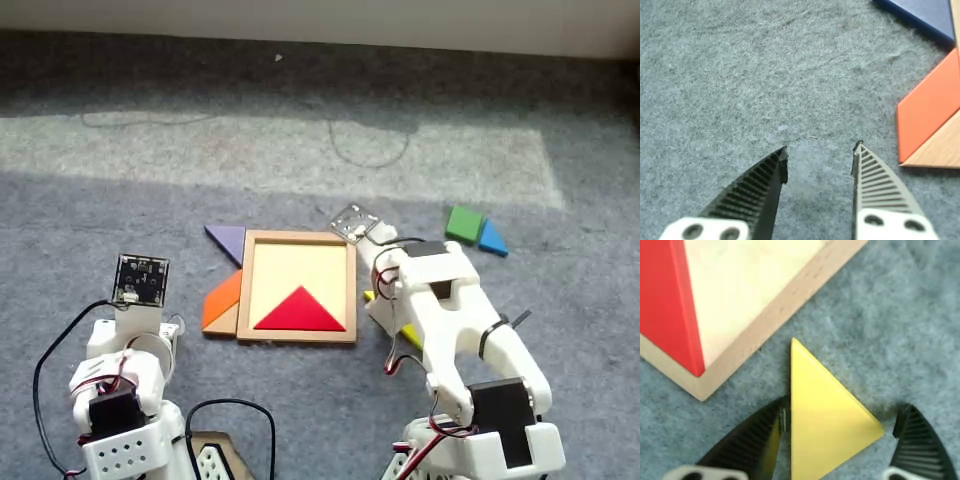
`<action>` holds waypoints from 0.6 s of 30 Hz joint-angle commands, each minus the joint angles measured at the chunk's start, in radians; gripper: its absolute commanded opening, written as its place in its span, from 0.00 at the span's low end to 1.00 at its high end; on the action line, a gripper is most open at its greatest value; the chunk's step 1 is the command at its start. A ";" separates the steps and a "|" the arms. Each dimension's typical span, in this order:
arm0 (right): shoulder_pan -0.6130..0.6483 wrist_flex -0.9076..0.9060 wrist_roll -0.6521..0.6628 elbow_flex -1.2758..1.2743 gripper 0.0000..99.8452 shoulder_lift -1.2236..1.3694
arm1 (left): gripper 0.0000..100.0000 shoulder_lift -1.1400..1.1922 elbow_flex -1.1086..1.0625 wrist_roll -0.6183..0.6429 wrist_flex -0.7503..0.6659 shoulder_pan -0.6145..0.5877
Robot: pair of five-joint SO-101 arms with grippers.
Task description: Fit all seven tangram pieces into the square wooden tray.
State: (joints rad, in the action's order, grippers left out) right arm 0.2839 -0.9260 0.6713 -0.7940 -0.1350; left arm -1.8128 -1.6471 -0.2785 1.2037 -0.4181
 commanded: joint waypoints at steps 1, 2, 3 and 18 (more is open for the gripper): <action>-0.015 0.015 0.006 0.015 0.32 -0.004 | 0.22 -0.008 0.005 -0.012 -0.015 0.004; -0.015 0.015 0.006 0.002 0.32 -0.004 | 0.22 -0.008 0.005 -0.012 -0.015 0.004; -0.015 0.015 0.006 -0.007 0.32 -0.004 | 0.22 -0.008 0.005 -0.012 -0.015 0.004; -0.015 0.016 -0.044 -0.041 0.19 -0.005 | 0.22 -0.008 0.005 -0.012 -0.015 0.004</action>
State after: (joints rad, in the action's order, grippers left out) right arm 0.2762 -0.9168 0.6391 -0.8355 -0.1381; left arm -1.8128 -1.6471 -0.2785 1.2037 -0.4181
